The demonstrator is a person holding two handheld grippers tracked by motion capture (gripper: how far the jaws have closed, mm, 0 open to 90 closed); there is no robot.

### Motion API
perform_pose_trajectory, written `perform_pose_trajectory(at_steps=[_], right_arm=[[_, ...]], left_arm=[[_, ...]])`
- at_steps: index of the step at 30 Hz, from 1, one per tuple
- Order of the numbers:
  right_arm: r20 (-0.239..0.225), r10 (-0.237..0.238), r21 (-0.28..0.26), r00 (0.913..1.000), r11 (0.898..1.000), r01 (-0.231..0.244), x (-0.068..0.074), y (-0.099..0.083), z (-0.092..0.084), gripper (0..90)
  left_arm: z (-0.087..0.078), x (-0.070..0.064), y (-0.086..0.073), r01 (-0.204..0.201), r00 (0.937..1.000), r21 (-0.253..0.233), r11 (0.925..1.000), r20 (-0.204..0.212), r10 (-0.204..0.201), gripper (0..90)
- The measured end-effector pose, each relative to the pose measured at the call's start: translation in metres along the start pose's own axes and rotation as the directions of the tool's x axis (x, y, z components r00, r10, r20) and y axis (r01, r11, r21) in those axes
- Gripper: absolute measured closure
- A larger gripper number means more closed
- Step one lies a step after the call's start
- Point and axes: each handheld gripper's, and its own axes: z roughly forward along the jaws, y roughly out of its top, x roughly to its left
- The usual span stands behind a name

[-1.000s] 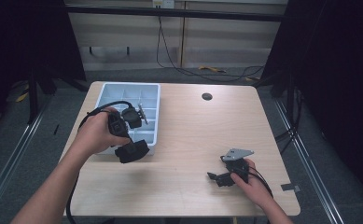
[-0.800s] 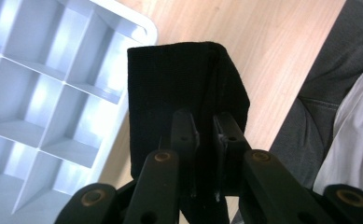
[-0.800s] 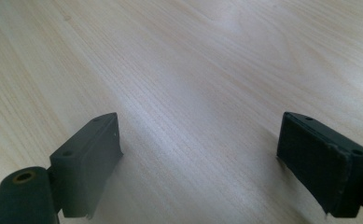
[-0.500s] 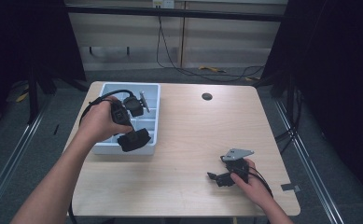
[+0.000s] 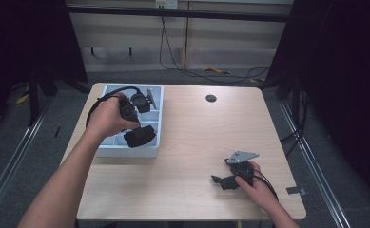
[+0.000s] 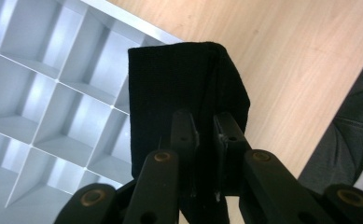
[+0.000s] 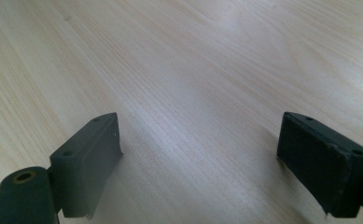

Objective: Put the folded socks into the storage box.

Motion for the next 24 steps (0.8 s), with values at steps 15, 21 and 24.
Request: perform_pose_trajectory(at_steps=[15, 21, 24], right_arm=[[-0.002, -0.001, -0.001, 1.0000, 1.000, 0.001, 0.000, 0.000, 0.000, 12.7], [-0.001, -0.001, 0.000, 1.0000, 1.000, 0.001, 0.000, 0.000, 0.000, 12.7], [-0.002, 0.000, 0.000, 1.0000, 1.000, 0.000, 0.000, 0.000, 0.000, 12.7]], left_arm=[[0.019, 0.008, 0.013, -0.017, 0.9998, 0.024, 0.9996, -0.011, 0.017, 80.7], [0.032, 0.016, 0.015, -0.013, 0.9996, 0.038, 0.9992, -0.023, 0.014, 80.6], [0.038, 0.018, 0.015, -0.011, 0.9996, 0.048, 0.9988, -0.025, 0.012, 80.5]])
